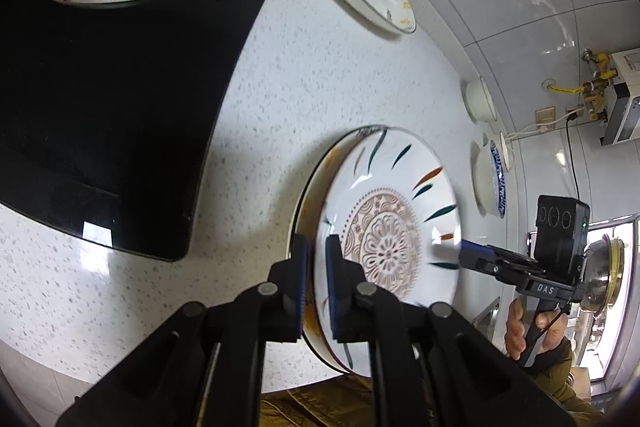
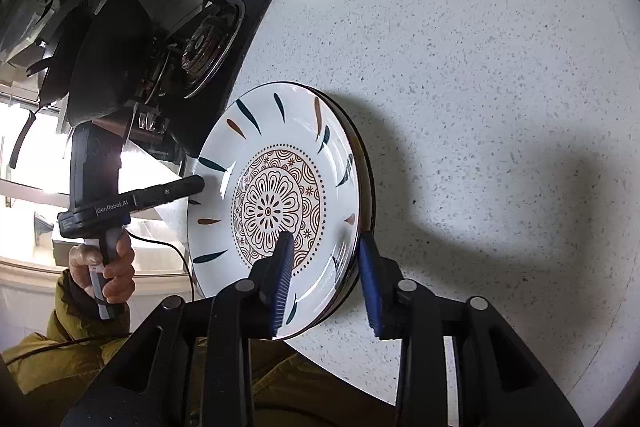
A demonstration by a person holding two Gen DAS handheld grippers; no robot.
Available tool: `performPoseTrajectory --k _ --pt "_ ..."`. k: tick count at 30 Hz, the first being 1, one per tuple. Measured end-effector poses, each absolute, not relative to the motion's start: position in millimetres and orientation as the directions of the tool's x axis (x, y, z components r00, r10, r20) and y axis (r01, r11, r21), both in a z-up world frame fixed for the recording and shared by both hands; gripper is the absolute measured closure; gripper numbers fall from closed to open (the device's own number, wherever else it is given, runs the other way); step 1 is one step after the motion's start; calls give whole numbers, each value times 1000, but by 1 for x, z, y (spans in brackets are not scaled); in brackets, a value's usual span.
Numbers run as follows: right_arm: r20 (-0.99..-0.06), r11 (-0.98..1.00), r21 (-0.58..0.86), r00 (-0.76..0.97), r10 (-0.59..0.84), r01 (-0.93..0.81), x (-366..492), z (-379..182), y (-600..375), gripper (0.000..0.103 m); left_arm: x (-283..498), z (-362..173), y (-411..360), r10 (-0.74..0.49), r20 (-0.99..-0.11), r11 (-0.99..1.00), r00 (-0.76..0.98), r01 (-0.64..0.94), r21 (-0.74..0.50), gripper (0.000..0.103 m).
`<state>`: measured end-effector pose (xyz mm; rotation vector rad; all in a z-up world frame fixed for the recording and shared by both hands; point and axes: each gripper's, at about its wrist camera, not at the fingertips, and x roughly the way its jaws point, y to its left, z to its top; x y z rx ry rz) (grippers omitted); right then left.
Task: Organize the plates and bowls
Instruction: 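Open both grippers and release the stacked plates beside the stove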
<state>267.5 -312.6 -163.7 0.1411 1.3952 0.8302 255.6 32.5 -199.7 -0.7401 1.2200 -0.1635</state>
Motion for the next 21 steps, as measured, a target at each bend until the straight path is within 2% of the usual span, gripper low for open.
performPoseTrajectory --k 1,2,9,14,15,16,17,21 --pt "-810 720 540 -37 585 -435 267 -161 -313 54 255 -197 35 -487 -789 759 374 -267 -594 94" --pt "-805 716 544 -32 592 -437 268 -158 -314 53 254 -194 38 -478 -791 762 382 -268 -589 94" --pt "-821 731 491 30 571 -473 267 -145 -316 53 251 -175 49 -419 -807 794 417 -264 -548 94" --pt "-828 744 432 102 551 -510 270 -129 -319 53 249 -159 54 -415 -777 785 474 -245 -569 93" --pt "-827 744 422 116 550 -518 271 -125 -320 53 248 -156 54 -412 -768 783 490 -240 -573 87" --pt "-824 743 415 129 552 -525 273 -122 -320 52 249 -151 54 -405 -759 787 509 -229 -573 75" --pt "-817 741 414 142 558 -529 275 -117 -322 50 250 -147 53 -395 -751 792 529 -218 -570 72" --pt "-796 745 401 201 572 -533 283 -102 -332 45 252 -125 49 -369 -683 790 630 -174 -587 72"
